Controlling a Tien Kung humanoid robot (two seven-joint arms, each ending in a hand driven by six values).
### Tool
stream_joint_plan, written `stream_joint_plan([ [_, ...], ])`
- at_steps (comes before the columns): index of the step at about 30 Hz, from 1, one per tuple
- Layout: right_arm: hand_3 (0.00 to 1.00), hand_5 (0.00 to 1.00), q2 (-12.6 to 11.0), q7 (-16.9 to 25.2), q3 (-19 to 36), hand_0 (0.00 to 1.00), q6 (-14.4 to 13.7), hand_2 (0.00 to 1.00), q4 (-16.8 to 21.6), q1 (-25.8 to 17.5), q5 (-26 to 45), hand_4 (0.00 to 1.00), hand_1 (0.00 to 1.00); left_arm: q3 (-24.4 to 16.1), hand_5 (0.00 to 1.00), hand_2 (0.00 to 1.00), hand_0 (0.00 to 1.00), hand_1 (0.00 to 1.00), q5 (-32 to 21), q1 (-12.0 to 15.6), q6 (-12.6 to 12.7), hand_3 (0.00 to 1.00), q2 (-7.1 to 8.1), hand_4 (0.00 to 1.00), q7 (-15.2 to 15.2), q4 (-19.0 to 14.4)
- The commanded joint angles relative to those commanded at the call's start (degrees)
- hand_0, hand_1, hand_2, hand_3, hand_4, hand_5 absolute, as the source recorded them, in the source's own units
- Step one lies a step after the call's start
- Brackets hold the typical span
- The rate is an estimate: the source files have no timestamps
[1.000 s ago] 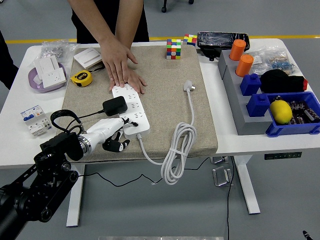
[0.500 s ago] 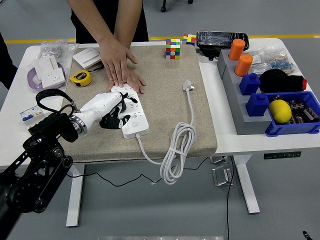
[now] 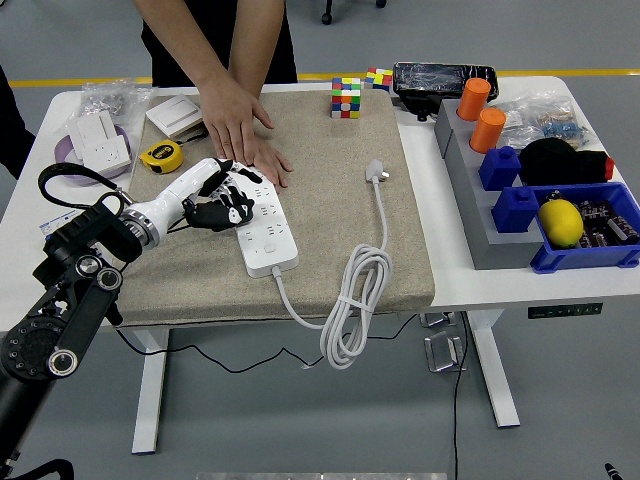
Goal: Pick up the plug,place it near the board,insert it into the board,press the button
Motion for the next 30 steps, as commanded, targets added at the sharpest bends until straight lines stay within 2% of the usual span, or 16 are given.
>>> stream_joint_plan([
  [1,0.772,0.998,0.00,-0.01,-0.07,0.817,0.00,0.746,-0.01,-0.03,0.02,0.998,0.749,-0.64,0.364,0.998,0.998,0.998,-2.23,-0.21,-0.24,0.998,-0.09,0.998,0.66,1.11],
  [6,0.772,0.998,-0.04,-0.03,-0.13,0.817,0.00,0.746,-0.03,-0.07,0.11,0.998,0.749,-2.61,0.364,0.998,0.998,0.998,-14.52,-1.03,0.29,0.998,-0.27,0.998,1.38,4.82],
  [7,0.773,0.998,-0.06,-0.01,0.00,0.817,-0.02,0.746,-0.01,-0.05,0.06,0.998,0.750,-2.88,0.394,0.998,0.998,0.998,-17.13,-1.17,0.51,0.998,-0.28,0.998,1.00,5.08],
  [11,0.773,0.998,-0.05,-0.01,-0.05,0.817,0.01,0.746,-0.04,0.09,0.19,0.998,0.750,-3.18,0.394,0.998,0.998,0.998,-26.44,-2.16,1.26,0.998,-0.08,0.998,-1.05,6.31],
  [12,0.773,0.998,-0.05,0.00,0.06,0.817,0.00,0.746,-0.01,0.11,0.12,0.998,0.750,-3.15,0.394,0.998,0.998,0.998,-26.96,-2.58,1.62,0.998,-0.01,0.998,-1.98,6.92],
  [15,0.772,0.998,-0.09,0.01,0.09,0.817,0.00,0.746,-0.01,0.21,0.16,0.998,0.749,-2.81,0.394,0.998,0.998,0.998,-21.60,-3.44,2.52,0.998,0.17,0.998,-4.34,8.36],
  [18,0.772,0.998,-0.16,0.03,0.26,0.817,-0.01,0.746,0.00,0.31,0.13,0.998,0.749,-1.29,0.394,0.998,0.998,0.998,-14.15,-4.58,4.26,0.998,0.69,0.998,-8.39,10.55],
  [19,0.772,0.998,-0.17,0.03,0.26,0.816,-0.01,0.747,0.01,0.32,0.14,0.998,0.749,-1.03,0.343,0.941,0.998,0.988,-12.33,-4.75,4.51,0.968,0.76,0.998,-8.93,10.87],
  [20,0.772,0.998,-0.19,0.01,0.24,0.816,-0.03,0.747,0.01,0.34,0.15,0.998,0.749,-0.39,0.343,0.941,0.998,0.988,-10.09,-5.17,5.02,0.968,0.95,0.998,-9.55,11.55],
  [24,0.772,0.998,-0.24,-0.06,0.18,0.816,-0.11,0.747,0.04,0.33,0.24,0.998,0.749,1.59,0.343,0.941,0.998,0.988,-0.04,-6.68,5.07,0.968,1.36,0.998,-10.83,13.61],
  [25,0.772,0.998,-0.25,-0.06,0.19,0.816,-0.11,0.746,0.04,0.33,0.24,0.998,0.749,1.96,0.292,0.930,0.995,0.975,2.20,-6.95,5.10,0.965,1.43,0.998,-11.13,13.93],
  [30,0.772,0.998,-0.32,-0.16,0.26,0.816,-0.19,0.746,0.10,0.48,0.08,0.998,0.749,3.36,0.292,0.930,0.995,0.975,14.11,-8.05,5.45,0.965,1.56,0.998,-12.10,15.28],
])
